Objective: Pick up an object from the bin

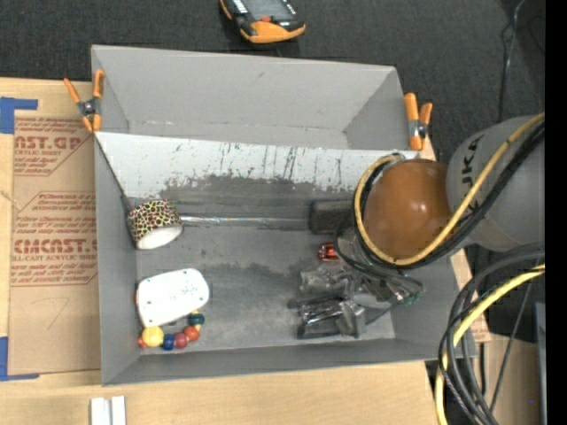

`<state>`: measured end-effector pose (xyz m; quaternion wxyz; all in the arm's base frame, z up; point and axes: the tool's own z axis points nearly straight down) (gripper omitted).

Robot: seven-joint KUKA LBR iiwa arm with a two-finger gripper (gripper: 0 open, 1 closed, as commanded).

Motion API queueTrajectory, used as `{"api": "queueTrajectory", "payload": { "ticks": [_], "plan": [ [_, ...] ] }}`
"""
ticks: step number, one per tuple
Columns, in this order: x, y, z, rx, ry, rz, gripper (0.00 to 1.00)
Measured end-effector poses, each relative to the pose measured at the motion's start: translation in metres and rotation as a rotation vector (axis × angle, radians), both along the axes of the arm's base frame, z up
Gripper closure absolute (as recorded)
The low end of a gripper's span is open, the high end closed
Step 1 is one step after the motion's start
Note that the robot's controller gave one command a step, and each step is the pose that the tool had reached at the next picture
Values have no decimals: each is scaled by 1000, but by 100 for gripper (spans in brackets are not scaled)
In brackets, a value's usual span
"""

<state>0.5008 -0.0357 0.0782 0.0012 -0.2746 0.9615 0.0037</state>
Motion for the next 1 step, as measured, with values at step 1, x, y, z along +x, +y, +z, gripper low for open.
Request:
{"api": "queueTrajectory", "payload": {
  "ticks": [1],
  "plan": [
    [44,-27,-4,8,17,93,100]
  ]
}}
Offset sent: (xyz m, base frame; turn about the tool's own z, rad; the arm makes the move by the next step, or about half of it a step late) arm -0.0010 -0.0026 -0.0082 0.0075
